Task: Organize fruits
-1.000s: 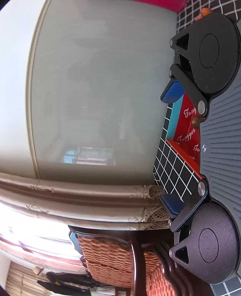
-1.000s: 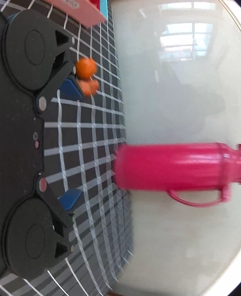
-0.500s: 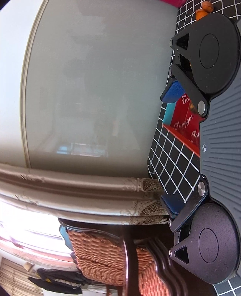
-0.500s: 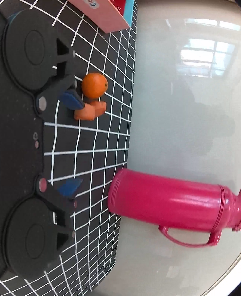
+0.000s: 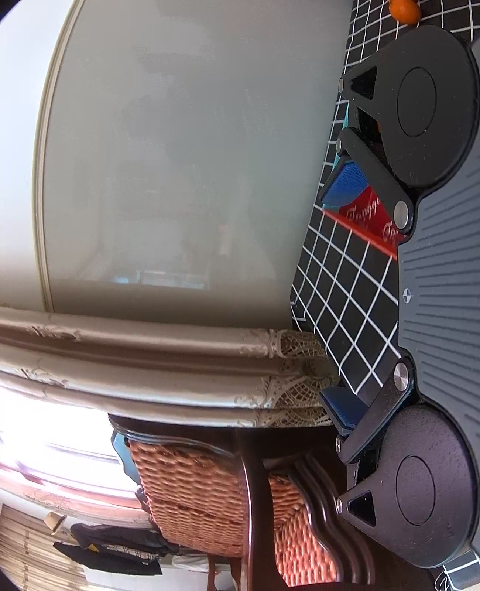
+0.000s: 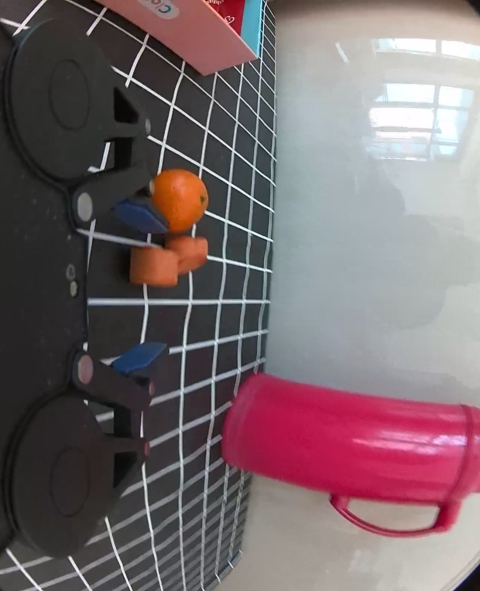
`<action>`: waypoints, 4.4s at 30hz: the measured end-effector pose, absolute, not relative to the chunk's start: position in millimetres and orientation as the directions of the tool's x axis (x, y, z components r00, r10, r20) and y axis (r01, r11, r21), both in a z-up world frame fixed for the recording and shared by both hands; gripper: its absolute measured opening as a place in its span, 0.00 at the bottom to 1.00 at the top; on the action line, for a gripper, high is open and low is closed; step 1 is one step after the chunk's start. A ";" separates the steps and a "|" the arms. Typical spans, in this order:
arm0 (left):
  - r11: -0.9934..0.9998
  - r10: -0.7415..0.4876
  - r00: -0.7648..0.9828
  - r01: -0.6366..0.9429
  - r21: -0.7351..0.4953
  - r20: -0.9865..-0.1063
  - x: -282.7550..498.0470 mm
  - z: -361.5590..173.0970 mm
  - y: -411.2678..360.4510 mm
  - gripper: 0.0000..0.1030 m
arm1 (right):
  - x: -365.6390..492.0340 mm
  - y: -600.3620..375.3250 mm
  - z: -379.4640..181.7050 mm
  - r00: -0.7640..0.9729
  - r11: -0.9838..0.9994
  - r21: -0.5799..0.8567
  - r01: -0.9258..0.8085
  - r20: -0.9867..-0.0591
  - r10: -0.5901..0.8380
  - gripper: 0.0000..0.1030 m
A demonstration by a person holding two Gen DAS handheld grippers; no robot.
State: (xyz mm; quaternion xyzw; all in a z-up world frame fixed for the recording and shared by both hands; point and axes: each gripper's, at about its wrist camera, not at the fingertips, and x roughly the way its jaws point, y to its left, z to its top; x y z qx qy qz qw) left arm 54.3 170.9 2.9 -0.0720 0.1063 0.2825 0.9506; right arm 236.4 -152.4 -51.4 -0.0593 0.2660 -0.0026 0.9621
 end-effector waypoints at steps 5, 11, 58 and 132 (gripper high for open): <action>0.825 0.526 0.814 -0.559 -0.085 -0.248 52.6 3.2 180.3 1.00 | 244.7 -148.7 -56.3 0.839 0.994 -0.096 -0.048 -0.545 -0.012 0.35; 0.824 0.527 0.813 -0.560 -0.086 -0.248 49.3 3.1 184.6 1.00 | 243.8 -144.1 -54.2 0.838 0.994 -0.099 -0.044 -0.545 -0.017 0.20; 0.755 0.620 0.739 -0.653 -0.056 -0.265 -0.6 2.9 252.2 1.00 | 154.5 31.3 -21.8 0.836 0.886 -0.123 -0.447 -0.410 0.365 0.20; 0.987 0.122 0.942 -0.149 -0.066 -0.311 95.4 11.4 29.6 1.00 | 136.3 -283.6 -22.0 0.924 0.961 -0.014 0.276 -0.269 -0.270 1.00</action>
